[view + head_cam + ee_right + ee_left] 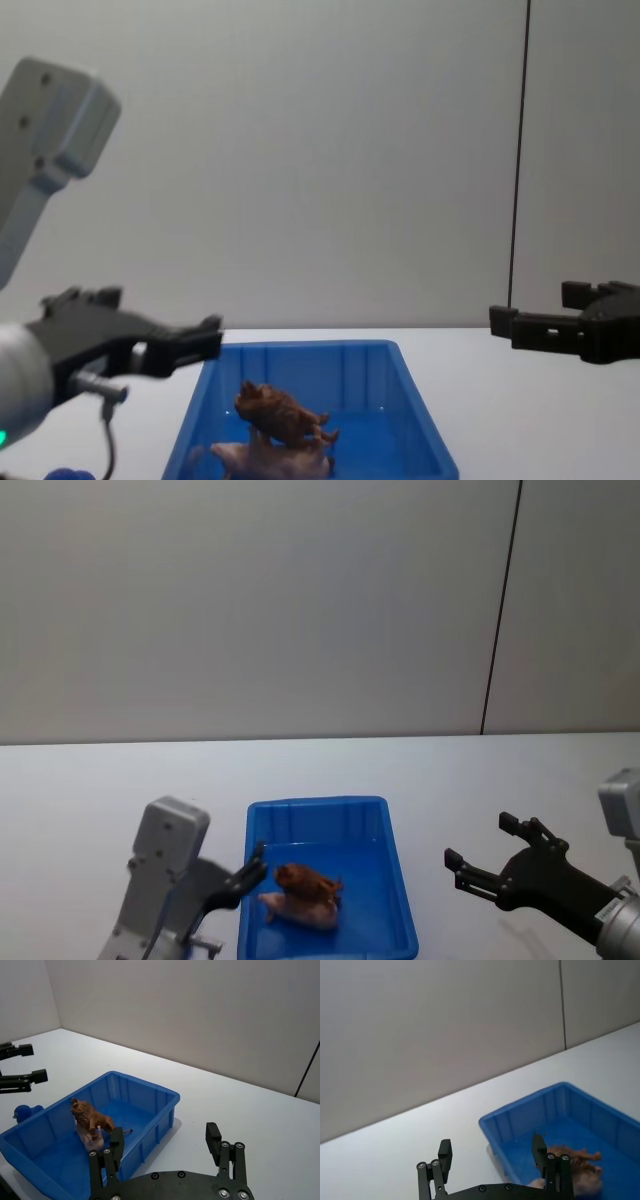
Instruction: Pick up the two dolls from the table and place them into the box.
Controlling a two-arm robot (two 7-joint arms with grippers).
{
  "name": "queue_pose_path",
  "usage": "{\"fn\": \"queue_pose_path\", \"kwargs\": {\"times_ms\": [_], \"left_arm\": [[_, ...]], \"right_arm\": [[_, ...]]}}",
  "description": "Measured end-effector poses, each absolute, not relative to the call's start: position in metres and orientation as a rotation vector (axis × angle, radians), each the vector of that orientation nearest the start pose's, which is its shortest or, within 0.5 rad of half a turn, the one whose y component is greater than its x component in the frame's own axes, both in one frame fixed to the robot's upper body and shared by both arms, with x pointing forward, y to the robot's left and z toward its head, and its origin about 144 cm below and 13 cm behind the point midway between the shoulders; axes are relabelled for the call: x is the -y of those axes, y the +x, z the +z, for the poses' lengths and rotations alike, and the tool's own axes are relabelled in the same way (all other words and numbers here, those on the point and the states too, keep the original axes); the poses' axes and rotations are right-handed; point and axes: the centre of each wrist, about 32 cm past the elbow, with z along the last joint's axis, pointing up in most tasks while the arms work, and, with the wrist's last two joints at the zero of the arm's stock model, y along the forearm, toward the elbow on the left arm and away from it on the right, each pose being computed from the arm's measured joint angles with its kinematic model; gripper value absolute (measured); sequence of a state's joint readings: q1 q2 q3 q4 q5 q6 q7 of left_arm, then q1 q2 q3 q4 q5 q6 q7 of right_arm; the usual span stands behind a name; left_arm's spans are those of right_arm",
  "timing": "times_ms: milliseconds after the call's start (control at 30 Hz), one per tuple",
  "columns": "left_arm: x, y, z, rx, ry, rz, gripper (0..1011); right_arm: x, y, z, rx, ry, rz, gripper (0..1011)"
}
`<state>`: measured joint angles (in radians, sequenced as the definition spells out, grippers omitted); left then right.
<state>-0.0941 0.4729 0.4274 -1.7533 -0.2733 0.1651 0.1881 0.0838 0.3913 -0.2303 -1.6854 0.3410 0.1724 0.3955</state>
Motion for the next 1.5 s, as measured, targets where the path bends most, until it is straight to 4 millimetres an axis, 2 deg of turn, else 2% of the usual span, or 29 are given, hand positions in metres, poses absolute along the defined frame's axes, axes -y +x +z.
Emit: {"fn": "queue_pose_path", "kwargs": {"times_ms": [233, 667, 1300, 1500], "left_arm": [[-0.223, 0.436, 1.18, 0.052, 0.236, 1.38, 1001], [-0.231, 0.426, 1.161, -0.045, 0.276, 1.442, 1001], [-0.239, 0.437, 1.139, -0.118, 0.321, 1.467, 1002], [-0.241, 0.442, 1.135, -0.131, 0.337, 1.461, 887]], "right_arm": [[0.26, 0.471, 1.196, -0.013, -0.096, -0.927, 1001], [0.26, 0.47, 1.196, -0.011, -0.096, -0.927, 1001], [0.261, 0.47, 1.196, -0.01, -0.096, -0.928, 1001], [0.261, 0.47, 1.196, -0.01, -0.096, -0.928, 1001]]}}
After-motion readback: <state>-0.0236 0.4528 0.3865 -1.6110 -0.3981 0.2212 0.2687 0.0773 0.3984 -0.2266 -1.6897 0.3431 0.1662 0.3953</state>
